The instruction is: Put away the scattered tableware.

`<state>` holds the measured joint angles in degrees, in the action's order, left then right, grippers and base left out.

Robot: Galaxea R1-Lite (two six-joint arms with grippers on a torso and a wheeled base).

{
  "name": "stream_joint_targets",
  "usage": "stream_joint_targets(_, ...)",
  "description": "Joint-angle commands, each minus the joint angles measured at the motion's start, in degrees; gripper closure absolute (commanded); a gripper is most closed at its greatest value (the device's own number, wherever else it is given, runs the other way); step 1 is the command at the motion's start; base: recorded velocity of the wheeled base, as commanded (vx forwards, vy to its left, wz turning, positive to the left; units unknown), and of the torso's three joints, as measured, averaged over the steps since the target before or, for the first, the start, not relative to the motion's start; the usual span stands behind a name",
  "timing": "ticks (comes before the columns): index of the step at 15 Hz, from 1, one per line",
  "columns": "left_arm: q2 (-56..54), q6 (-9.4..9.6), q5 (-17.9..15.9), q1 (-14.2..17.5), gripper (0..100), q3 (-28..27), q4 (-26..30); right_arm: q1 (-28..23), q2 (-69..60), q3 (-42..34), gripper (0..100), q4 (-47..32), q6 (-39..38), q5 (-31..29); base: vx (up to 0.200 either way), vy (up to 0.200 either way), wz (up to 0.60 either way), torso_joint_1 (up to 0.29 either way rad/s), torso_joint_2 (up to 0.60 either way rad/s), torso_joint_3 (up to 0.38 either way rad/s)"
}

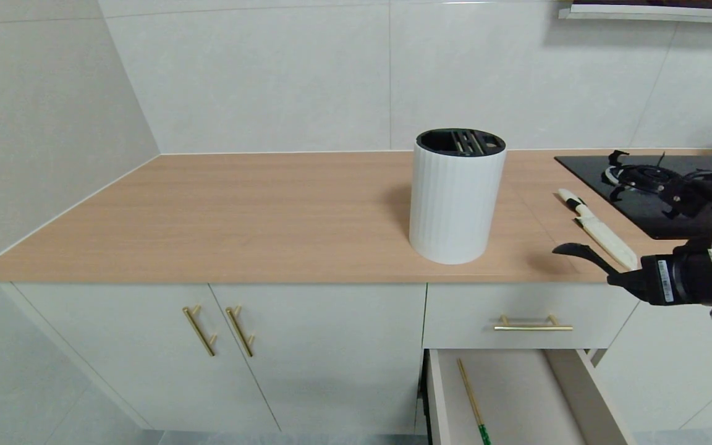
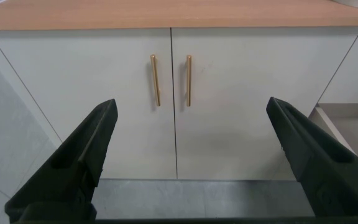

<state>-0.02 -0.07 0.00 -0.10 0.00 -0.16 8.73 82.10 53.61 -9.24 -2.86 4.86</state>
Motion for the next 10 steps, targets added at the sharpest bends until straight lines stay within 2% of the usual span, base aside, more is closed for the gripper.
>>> stream_joint_targets(1, 0.02, -0.1, 0.0, 0.01, 0, 0.0, -0.02, 1.29, -3.18, -4.4, 100, 0.45, -0.04, -0.03, 0.0, 0.0, 0.0, 0.0, 0.0, 0.0)
stream_joint_targets(3, 0.02, -0.01, 0.0, 0.01, 0, 0.0, -0.02, 1.47, -3.27, -6.42, 100, 1.51, -0.04, -0.03, 0.0, 0.0, 0.0, 0.0, 0.0, 0.0)
stream_joint_targets(4, 0.02, -0.01, 0.0, 0.01, 0, 0.0, -0.02, 1.47, -3.18, -8.88, 100, 4.85, 0.14, -0.03, 0.0, 0.0, 0.0, 0.0, 0.0, 0.0)
stream_joint_targets(7, 0.02, -0.01, 0.0, 0.01, 0, 0.0, -0.02, 1.47, -2.39, -10.28, 100, 7.48, 0.49, -0.03, 0.0, 0.0, 0.0, 0.0, 0.0, 0.0)
stream_joint_targets(10, 0.02, -0.01, 0.0, 0.01, 0, 0.0, -0.02, 1.55, -2.39, -10.46, 100, 7.48, 0.67, 0.06, 0.0, 0.0, 0.0, -0.146, 0.34, 0.196)
